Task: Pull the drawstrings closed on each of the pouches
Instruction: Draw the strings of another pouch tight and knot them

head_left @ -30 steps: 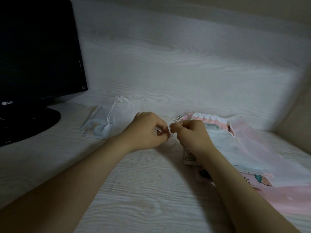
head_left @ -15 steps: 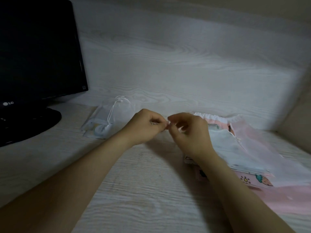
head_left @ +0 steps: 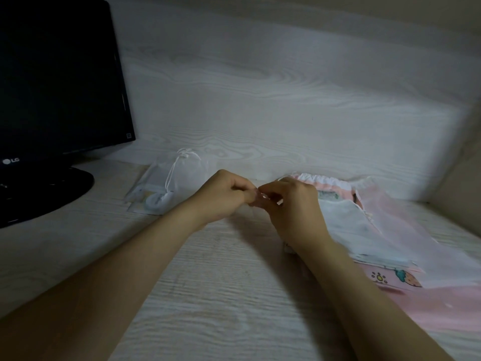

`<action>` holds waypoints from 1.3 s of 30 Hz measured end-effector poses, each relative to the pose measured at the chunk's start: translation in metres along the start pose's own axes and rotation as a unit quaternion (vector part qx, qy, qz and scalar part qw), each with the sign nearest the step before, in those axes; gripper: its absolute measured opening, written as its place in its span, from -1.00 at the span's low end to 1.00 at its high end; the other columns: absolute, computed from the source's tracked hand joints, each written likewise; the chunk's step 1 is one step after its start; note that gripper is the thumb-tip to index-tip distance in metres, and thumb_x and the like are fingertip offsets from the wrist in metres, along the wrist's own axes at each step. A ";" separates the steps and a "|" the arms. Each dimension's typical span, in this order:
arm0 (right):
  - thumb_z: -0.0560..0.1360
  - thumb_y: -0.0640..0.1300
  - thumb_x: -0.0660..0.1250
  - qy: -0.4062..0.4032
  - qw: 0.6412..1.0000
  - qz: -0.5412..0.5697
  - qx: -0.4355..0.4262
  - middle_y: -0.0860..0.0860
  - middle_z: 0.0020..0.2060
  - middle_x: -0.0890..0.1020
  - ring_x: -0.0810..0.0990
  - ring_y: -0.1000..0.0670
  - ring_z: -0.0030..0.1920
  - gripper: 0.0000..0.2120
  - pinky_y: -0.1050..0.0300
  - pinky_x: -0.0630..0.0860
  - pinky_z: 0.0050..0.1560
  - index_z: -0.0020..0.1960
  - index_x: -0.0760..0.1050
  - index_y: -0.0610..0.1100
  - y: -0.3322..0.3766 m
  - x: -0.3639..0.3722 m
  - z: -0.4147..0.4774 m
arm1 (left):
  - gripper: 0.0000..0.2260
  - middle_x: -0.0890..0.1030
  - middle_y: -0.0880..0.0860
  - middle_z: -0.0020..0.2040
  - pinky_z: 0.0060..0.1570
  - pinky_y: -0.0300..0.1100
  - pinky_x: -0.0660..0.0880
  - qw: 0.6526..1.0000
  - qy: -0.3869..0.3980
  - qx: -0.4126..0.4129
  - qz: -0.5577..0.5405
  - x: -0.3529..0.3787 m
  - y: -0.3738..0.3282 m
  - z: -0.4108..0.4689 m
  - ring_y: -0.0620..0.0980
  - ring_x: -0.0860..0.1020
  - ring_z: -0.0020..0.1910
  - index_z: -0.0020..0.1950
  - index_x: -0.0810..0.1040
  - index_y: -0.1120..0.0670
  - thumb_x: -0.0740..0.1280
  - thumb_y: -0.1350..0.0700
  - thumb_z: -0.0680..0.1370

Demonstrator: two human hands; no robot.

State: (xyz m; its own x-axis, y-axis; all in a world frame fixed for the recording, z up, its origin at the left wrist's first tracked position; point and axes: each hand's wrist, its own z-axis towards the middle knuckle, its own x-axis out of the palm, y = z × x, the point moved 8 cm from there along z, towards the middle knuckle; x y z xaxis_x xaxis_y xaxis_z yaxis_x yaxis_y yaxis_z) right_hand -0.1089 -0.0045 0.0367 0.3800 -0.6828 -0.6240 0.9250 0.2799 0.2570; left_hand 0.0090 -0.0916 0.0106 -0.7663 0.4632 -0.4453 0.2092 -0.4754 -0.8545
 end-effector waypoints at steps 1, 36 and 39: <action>0.49 -0.07 0.56 0.008 1.000 -0.007 -0.007 0.02 -0.26 0.69 0.61 0.04 -0.27 -0.98 0.06 0.55 -0.20 -0.08 0.75 0.03 0.001 0.002 0.000 | -0.85 0.77 -0.01 -0.06 0.37 0.08 0.54 1.000 0.001 0.000 0.007 0.000 0.000 0.000 -0.02 0.70 0.12 -0.04 0.79 0.06 0.42 0.17 0.62; 0.49 -0.23 0.47 0.076 0.938 0.263 0.211 -0.17 -0.42 0.63 0.53 -0.03 -0.39 -0.84 -0.01 0.50 -0.32 -0.26 0.71 -0.13 -0.023 0.010 -0.008 | -0.79 0.74 0.06 -0.19 -0.07 0.07 0.72 0.988 -0.108 0.095 0.053 -0.011 -0.012 -0.003 -0.01 0.75 -0.23 -0.14 0.64 0.10 0.56 0.37 0.45; 0.50 -0.32 0.44 0.085 0.892 0.348 0.277 -0.13 -0.42 0.59 0.53 -0.05 -0.38 -0.86 0.07 0.51 -0.31 -0.21 0.71 -0.22 -0.029 0.022 -0.013 | -0.77 0.76 0.10 -0.16 -0.08 -0.01 0.72 0.991 -0.094 0.097 0.024 -0.010 -0.006 -0.001 0.04 0.76 -0.17 -0.16 0.66 0.13 0.47 0.46 0.47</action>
State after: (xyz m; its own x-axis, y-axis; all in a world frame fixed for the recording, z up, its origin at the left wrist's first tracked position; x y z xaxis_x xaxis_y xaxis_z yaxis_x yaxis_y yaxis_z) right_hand -0.1272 -0.0186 0.0064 0.8997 -0.3485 -0.2627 0.3411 0.1862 0.9214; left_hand 0.0163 -0.0926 0.0196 -0.8615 0.2983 -0.4109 0.1414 -0.6363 -0.7584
